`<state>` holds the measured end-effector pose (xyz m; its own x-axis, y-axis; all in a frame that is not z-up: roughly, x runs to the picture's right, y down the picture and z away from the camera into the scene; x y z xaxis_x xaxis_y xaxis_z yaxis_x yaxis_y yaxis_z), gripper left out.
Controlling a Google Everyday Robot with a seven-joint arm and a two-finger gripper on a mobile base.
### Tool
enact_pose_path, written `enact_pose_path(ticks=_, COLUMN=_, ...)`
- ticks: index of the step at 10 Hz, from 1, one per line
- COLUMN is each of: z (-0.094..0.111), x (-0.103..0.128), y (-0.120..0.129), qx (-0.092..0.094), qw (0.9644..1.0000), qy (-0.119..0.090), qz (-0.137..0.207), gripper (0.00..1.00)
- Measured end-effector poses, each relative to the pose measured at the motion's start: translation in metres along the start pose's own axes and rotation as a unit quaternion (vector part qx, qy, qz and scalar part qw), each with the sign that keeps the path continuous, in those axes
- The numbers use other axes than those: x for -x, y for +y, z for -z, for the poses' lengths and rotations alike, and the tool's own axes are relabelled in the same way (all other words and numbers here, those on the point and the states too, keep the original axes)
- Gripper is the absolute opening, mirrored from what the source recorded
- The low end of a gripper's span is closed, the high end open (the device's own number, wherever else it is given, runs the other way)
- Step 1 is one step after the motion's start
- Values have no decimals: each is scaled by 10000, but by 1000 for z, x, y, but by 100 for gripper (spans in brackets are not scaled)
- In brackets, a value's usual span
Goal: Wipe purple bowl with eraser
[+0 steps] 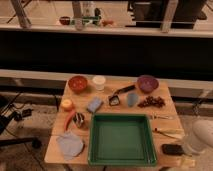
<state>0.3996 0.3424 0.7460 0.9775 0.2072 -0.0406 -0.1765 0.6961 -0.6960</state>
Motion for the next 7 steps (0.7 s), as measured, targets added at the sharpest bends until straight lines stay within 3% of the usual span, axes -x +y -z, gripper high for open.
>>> enact_pose_path(ticks=5, z=2, x=5, y=-9, qx=-96, qw=9999, qy=51, qz=12, gripper=20)
enact_pose_path(ticks=7, z=5, x=7, y=-9, qx=-114, qw=9999, qy=48, qz=26, gripper=14)
